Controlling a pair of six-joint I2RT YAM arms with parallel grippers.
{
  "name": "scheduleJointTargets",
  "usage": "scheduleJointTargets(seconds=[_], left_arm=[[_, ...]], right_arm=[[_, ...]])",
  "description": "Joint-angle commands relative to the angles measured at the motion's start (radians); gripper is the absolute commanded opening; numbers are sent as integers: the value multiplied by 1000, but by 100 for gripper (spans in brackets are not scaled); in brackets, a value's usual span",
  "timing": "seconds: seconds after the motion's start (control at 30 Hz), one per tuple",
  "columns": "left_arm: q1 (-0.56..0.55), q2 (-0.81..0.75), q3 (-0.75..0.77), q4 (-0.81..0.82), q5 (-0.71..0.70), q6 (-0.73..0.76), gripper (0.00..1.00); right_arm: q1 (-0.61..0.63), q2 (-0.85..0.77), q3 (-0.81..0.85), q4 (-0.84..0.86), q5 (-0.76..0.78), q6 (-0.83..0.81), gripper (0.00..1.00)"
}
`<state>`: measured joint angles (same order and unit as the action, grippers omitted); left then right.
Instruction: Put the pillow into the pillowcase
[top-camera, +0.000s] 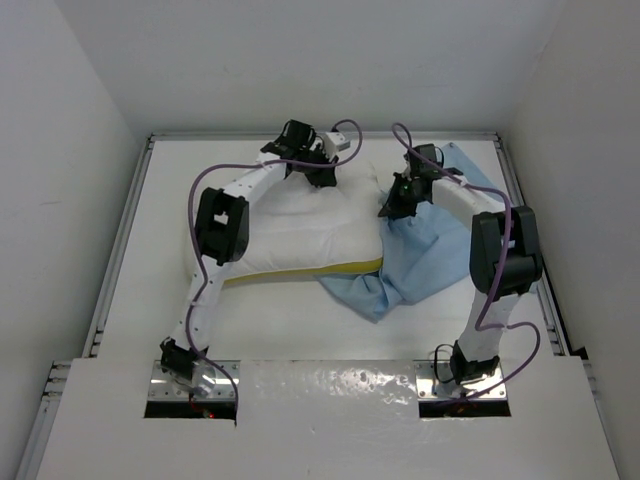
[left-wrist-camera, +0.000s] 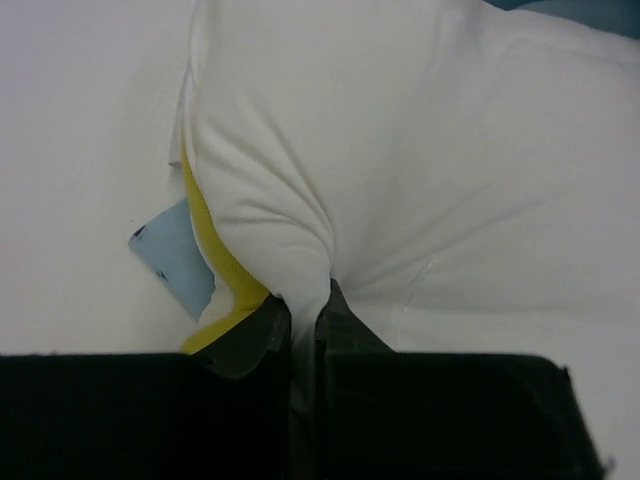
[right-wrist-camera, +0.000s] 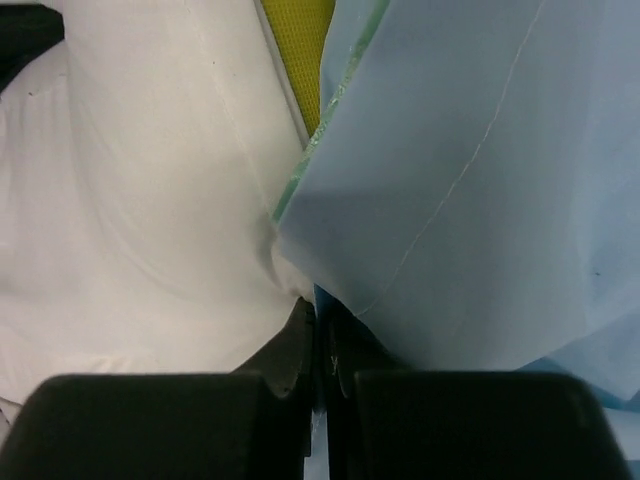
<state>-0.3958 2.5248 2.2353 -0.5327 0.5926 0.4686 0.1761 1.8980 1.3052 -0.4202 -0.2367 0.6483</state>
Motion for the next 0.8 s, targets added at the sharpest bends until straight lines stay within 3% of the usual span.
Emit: scheduleJointTargets(seconds=[0.0,0.17,0.4,0.6,0.77], left_arm=[[-9,-3,-74,-217,93,62,0],[-29,-167,-132,-263,121,192,0],[-121,-195,-20,-568,104,392,0],[-219,-182,44,-641,147,404,0],[-219,-181,26,-630,86,407,0]], right_arm=[[-26,-28,61,5,74,-42,0],[-64,-34,202,-69,142,-119,0],[-72,-1,319,-57,168,-148,0],[-72,45,424,-64,211,-156,0],[-72,24,338,-131,234,-196,12]])
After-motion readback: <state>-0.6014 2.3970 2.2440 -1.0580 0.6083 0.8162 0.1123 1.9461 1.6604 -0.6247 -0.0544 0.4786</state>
